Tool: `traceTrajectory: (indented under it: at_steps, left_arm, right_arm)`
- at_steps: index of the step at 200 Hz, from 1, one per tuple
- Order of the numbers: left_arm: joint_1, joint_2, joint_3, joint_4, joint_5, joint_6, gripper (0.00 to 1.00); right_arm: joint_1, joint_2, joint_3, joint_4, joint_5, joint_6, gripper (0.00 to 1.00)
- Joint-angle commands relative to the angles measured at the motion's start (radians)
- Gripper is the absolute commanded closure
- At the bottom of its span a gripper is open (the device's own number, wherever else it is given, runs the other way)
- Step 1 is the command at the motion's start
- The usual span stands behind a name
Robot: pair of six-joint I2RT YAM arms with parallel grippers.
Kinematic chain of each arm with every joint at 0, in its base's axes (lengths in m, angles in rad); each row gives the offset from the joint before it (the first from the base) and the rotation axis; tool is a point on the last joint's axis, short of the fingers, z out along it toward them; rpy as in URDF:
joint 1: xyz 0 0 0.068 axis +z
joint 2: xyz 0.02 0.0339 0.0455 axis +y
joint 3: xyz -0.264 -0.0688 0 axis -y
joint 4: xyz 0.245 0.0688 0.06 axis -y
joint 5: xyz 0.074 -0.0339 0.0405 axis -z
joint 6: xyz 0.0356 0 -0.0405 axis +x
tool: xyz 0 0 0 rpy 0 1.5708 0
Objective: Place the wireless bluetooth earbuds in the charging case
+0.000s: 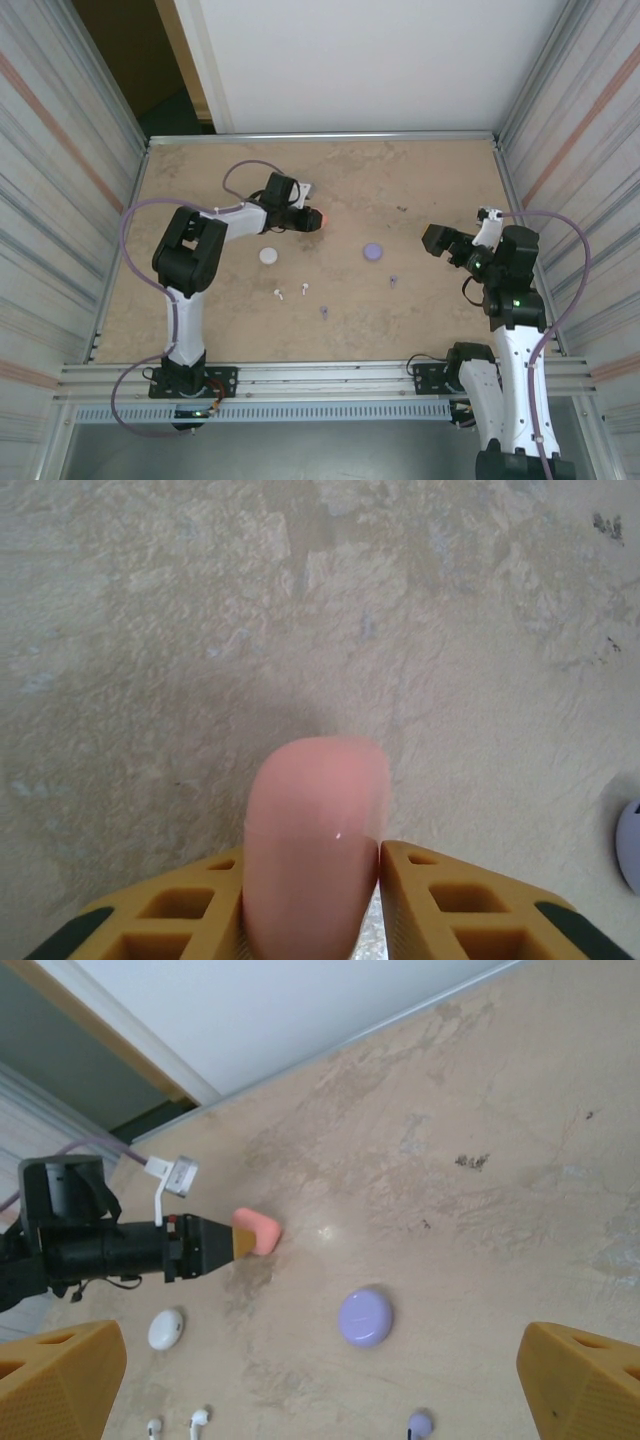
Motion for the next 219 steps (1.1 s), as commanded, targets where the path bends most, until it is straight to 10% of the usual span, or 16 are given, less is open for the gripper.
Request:
traceTrajectory:
  at_steps: [1, 114, 219]
  left_arm:
    - [0.024, -0.017, -0.046, 0.049, 0.018, -0.009, 0.65]
    - [0.099, -0.342, -0.260, 0.171, 0.098, -0.015, 0.53]
    - [0.100, -0.831, -0.542, 0.266, -0.049, 0.064, 0.42]
  right_arm:
    - [-0.007, 0.005, 0.046, -0.011, -0.031, -0.024, 0.01]
    - [0.002, 0.170, 0.058, 0.027, -0.157, 0.016, 0.01]
    - [0.294, 0.507, 0.251, -0.154, 0.132, -0.170, 0.06]
